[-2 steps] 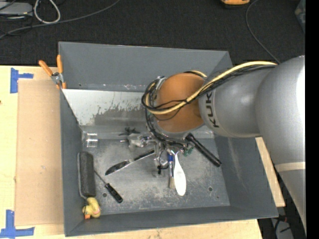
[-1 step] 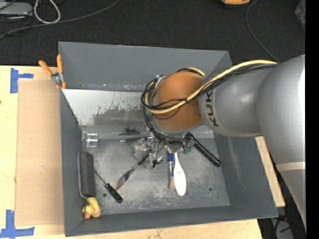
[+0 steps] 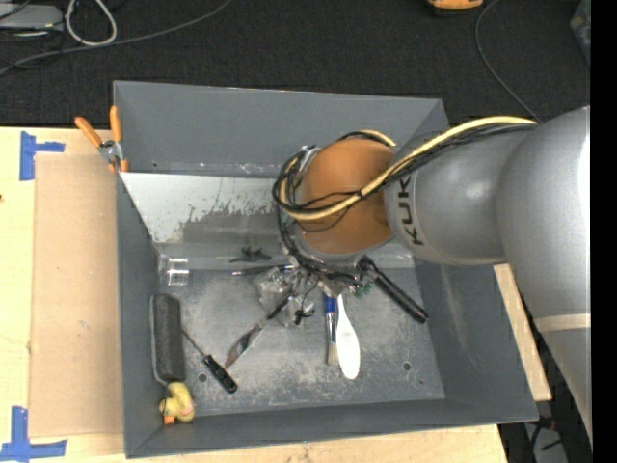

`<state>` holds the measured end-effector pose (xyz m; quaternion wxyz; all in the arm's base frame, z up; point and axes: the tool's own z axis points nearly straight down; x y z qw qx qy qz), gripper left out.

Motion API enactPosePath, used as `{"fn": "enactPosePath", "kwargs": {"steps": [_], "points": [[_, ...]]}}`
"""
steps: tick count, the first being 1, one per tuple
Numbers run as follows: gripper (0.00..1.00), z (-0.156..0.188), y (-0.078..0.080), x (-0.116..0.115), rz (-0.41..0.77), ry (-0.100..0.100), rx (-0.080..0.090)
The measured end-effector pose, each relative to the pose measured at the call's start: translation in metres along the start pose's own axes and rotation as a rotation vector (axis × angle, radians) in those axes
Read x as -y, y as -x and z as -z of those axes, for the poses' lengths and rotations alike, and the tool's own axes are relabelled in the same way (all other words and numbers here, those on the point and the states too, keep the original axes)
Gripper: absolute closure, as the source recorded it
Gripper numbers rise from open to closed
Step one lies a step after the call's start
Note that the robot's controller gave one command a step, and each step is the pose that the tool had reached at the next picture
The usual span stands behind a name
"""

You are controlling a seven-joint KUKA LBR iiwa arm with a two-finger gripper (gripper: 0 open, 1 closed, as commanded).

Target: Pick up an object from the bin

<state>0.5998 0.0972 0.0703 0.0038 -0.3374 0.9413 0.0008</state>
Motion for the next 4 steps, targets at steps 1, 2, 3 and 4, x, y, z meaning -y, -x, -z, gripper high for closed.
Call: {"fn": "enactPosePath", "kwargs": {"steps": [1, 2, 3, 4], "points": [[1.00, 0.006, 0.000, -0.001, 0.002, 0.001, -0.001], [1.00, 0.019, 0.000, -0.001, 0.001, 0.001, 0.000], [1.00, 0.029, 0.001, -0.002, 0.001, 0.001, 0.001], [1.00, 0.054, 0.001, -0.003, -0.001, 0.003, -0.001]]}}
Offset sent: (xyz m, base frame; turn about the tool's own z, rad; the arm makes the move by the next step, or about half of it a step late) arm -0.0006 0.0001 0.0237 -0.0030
